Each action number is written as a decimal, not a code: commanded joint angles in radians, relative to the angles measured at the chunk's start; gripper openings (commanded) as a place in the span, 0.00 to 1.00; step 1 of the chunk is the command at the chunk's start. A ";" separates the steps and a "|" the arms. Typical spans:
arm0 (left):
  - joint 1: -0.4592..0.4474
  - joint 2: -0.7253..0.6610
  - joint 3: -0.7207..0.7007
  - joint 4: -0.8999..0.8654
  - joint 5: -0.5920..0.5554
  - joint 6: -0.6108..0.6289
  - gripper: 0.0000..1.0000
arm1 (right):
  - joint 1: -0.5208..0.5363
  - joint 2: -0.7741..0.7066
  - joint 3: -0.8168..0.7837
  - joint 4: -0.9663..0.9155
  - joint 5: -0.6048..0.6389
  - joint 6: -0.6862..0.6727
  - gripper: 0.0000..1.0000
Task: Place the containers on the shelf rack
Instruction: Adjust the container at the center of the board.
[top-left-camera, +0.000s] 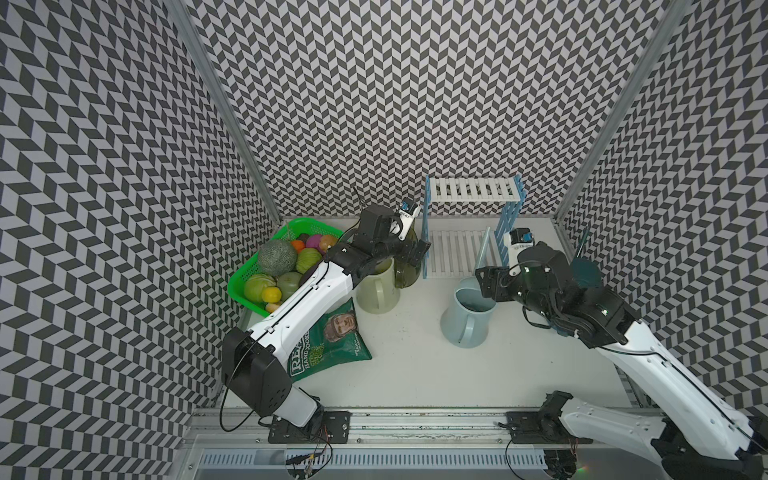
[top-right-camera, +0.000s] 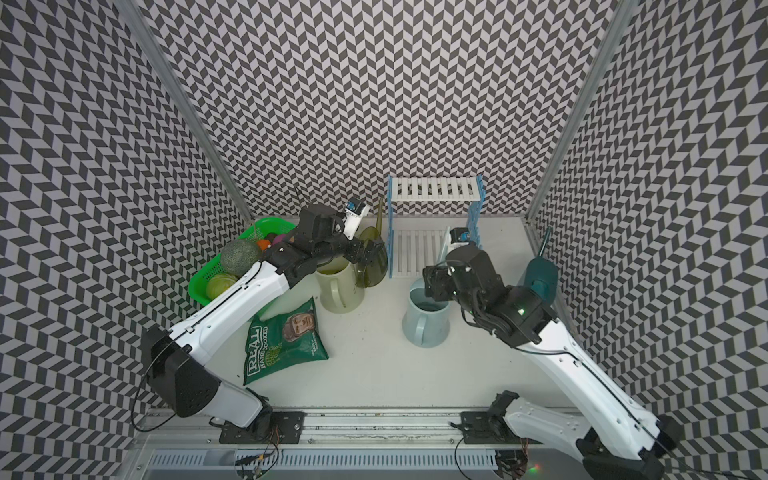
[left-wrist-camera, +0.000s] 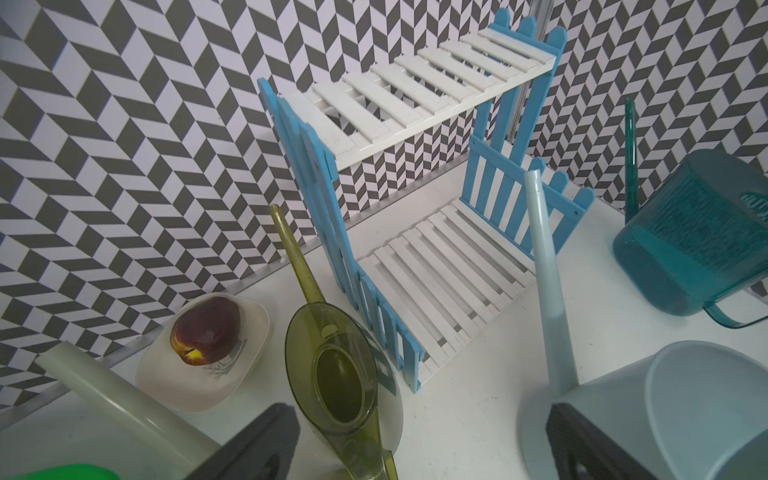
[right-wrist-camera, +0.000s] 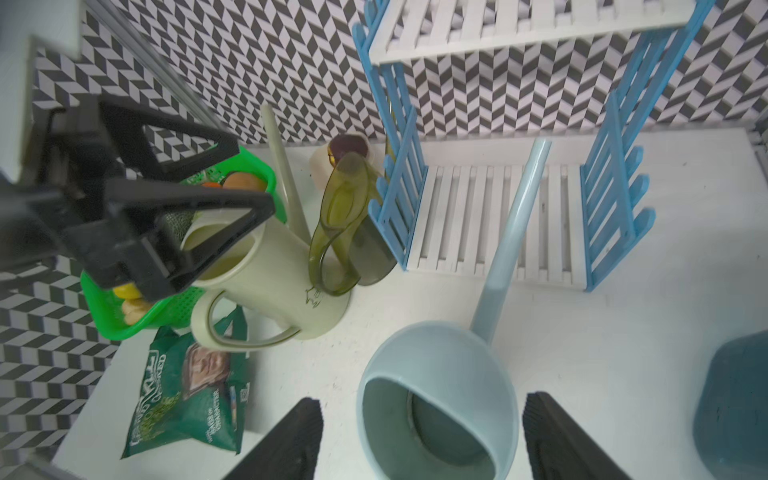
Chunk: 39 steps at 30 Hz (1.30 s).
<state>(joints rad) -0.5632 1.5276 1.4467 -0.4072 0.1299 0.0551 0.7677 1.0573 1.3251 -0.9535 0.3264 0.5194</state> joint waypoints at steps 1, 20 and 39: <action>0.012 -0.039 -0.034 0.025 0.031 0.010 1.00 | 0.089 0.019 -0.014 -0.182 0.111 0.227 0.80; 0.074 -0.099 -0.069 0.044 0.026 0.028 1.00 | 0.372 0.142 -0.110 -0.286 0.116 0.503 0.87; 0.143 -0.134 -0.114 0.057 0.109 0.000 1.00 | 0.130 0.023 -0.376 -0.019 0.156 0.377 0.70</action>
<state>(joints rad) -0.4263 1.4185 1.3418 -0.3740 0.2100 0.0582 0.9333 1.1339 0.9600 -1.0306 0.4603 0.9405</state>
